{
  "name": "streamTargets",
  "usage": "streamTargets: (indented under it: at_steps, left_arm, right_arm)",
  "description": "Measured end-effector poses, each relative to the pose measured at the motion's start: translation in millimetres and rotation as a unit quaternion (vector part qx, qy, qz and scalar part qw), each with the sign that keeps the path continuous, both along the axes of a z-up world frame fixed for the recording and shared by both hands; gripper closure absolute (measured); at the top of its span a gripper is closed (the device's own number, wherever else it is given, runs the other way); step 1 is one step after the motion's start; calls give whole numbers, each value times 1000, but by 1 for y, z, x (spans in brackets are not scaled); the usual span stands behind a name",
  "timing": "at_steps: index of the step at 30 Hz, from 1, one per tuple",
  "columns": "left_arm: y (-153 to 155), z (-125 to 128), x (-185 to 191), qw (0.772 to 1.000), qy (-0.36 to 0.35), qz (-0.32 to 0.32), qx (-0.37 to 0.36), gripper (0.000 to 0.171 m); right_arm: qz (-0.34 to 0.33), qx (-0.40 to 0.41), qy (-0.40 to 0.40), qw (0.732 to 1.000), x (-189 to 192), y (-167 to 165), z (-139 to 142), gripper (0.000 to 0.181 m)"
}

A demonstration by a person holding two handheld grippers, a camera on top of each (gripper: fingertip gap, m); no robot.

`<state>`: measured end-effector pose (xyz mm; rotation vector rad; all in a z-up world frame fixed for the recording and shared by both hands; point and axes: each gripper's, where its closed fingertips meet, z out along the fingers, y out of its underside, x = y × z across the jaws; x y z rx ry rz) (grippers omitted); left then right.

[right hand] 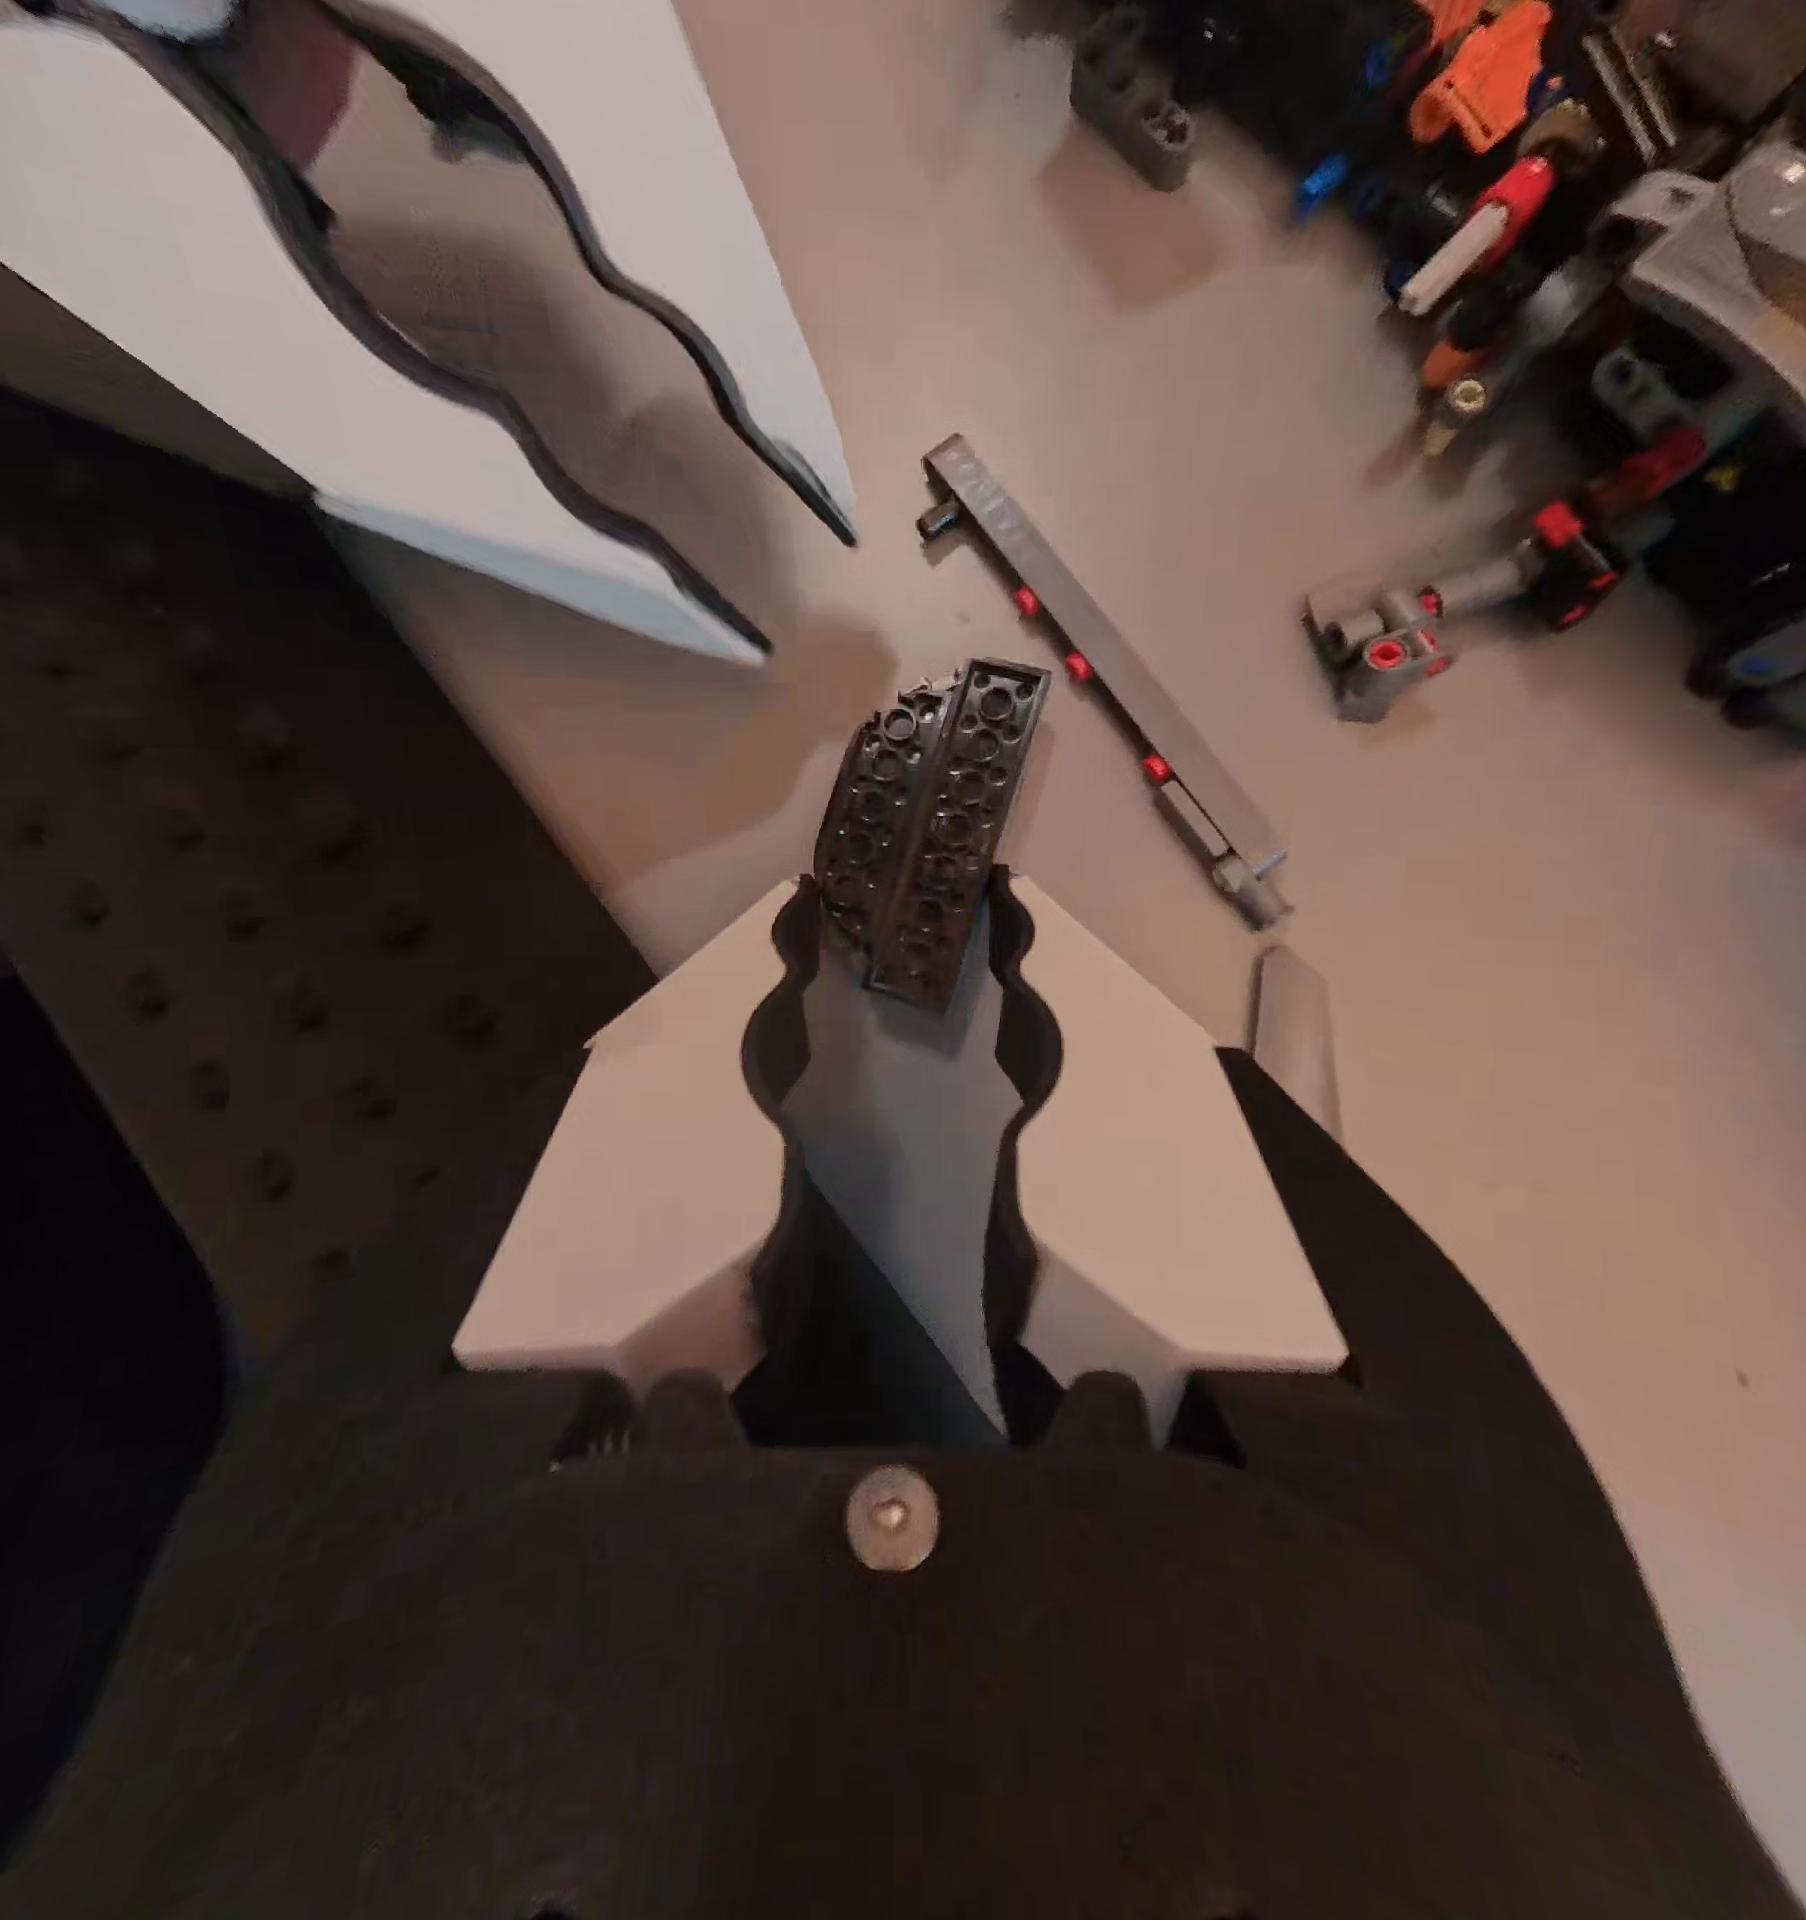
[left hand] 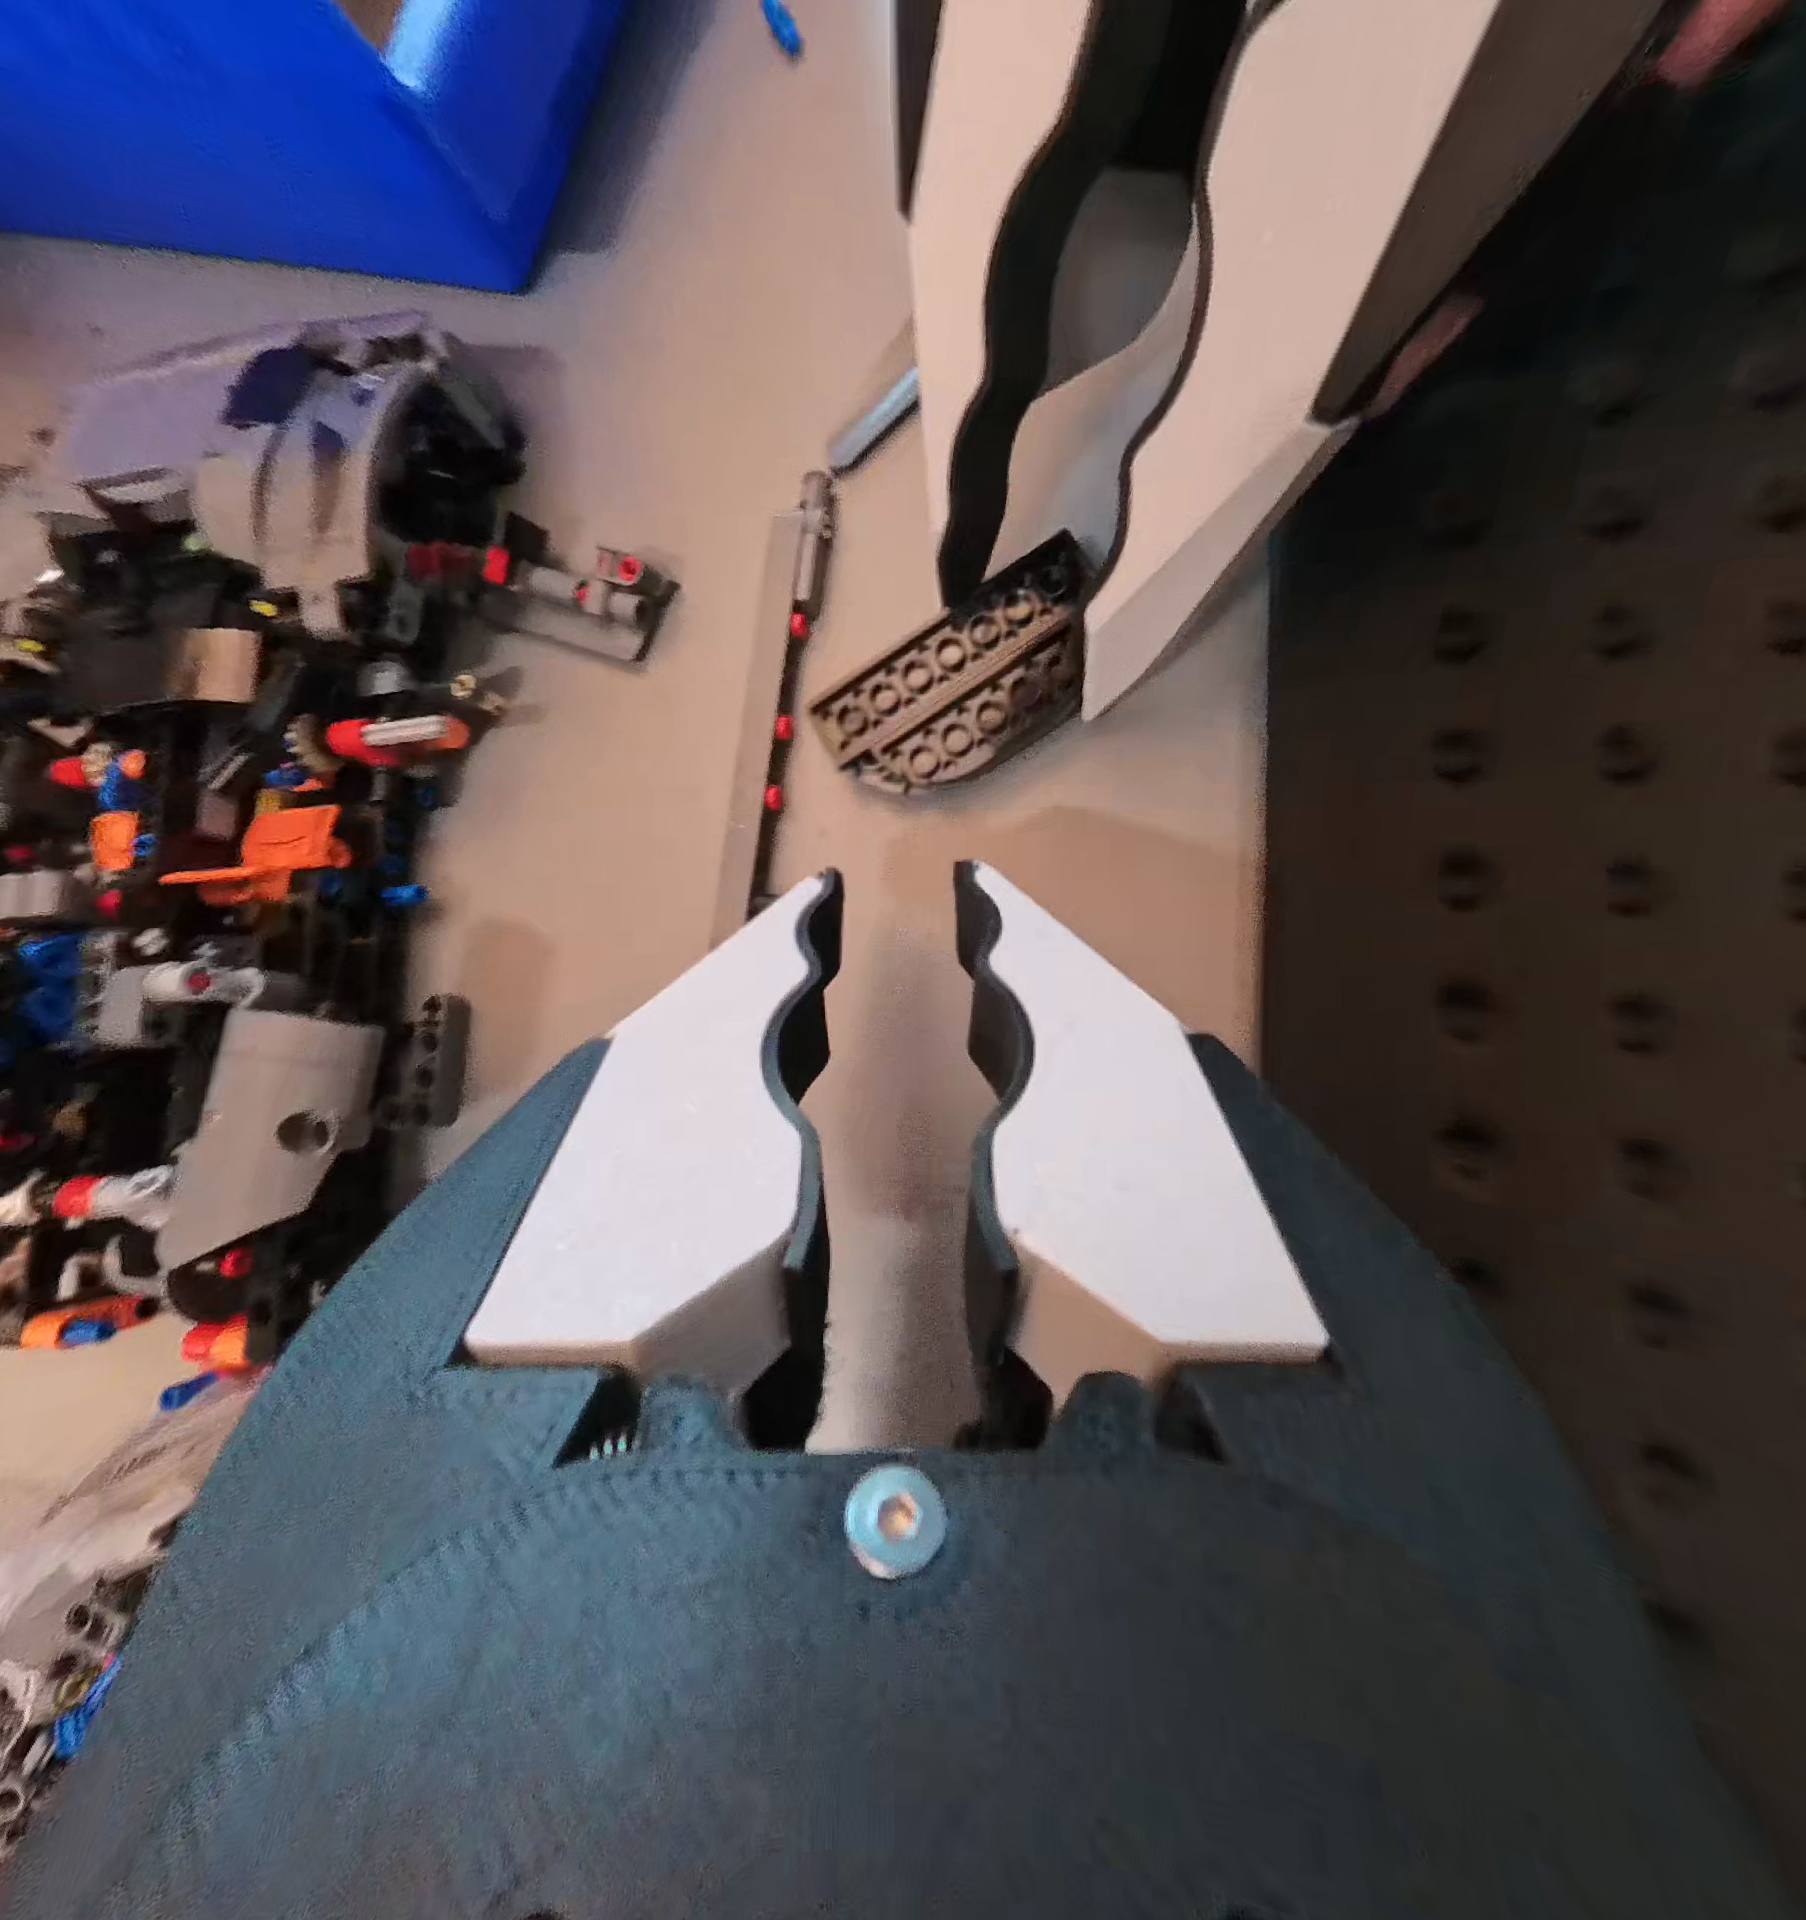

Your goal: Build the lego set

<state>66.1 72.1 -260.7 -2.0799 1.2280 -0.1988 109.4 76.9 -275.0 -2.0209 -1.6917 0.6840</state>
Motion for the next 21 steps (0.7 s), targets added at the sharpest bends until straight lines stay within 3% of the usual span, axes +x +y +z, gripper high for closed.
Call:
streamTargets:
  at_steps: [5,10,15,21]
  left_arm:
    - [2,-7,1,1000,-11,4,-23,145]
    - [-8,10,3,984,-150,-3,-93,145]
    - [-22,49,10,936,-314,-40,-154,150]
    - [-28,92,12,872,-453,-79,-168,154]
  right_arm:
    - [56,73,39,995,-13,-6,9,151]
    - [102,120,118,980,-19,-13,29,151]
    - [132,138,228,955,-18,-22,65,151]
    - [159,141,285,935,-16,-33,83,151]
